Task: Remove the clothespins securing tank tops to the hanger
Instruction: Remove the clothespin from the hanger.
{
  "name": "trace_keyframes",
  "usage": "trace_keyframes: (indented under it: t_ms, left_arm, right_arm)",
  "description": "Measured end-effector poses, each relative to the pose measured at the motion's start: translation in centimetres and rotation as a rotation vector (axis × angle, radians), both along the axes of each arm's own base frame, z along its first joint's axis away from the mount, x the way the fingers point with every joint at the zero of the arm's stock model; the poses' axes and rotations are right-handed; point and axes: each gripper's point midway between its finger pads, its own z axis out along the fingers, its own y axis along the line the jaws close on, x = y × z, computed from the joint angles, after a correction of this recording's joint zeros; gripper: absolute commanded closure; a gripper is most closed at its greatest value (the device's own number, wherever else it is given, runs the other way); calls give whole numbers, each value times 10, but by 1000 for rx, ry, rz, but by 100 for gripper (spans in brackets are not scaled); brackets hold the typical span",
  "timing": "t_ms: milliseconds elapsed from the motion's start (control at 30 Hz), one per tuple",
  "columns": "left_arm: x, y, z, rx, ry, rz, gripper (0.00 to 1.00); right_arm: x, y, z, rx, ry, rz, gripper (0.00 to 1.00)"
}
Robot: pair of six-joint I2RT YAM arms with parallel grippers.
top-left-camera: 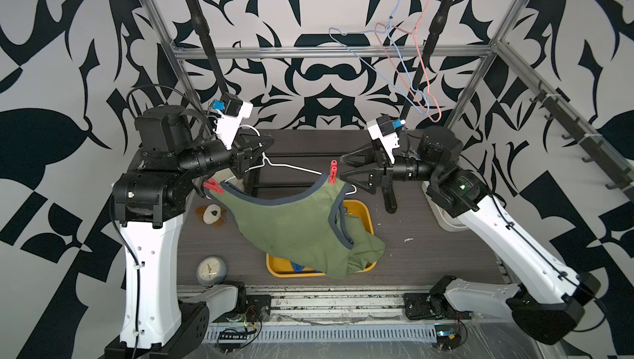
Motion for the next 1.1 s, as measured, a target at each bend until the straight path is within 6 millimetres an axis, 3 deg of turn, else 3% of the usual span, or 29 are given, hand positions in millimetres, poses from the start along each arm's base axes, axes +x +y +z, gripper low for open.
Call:
trace_keyframes:
  t_ms: [400, 733, 1000, 1100]
  left_arm:
    - [0, -2, 3, -22, 7, -10, 100]
    - [2, -3, 6, -34, 5, -9, 98]
    - [4, -3, 1, -34, 20, -12, 98]
    - [5, -3, 0, -34, 22, -12, 98]
  right_arm:
    - [15, 16, -11, -8, 30, 0, 33]
    - [14, 26, -16, -16, 38, 4, 35]
    - [19, 26, -11, -8, 13, -31, 44]
    - [20, 26, -10, -7, 8, -38, 53]
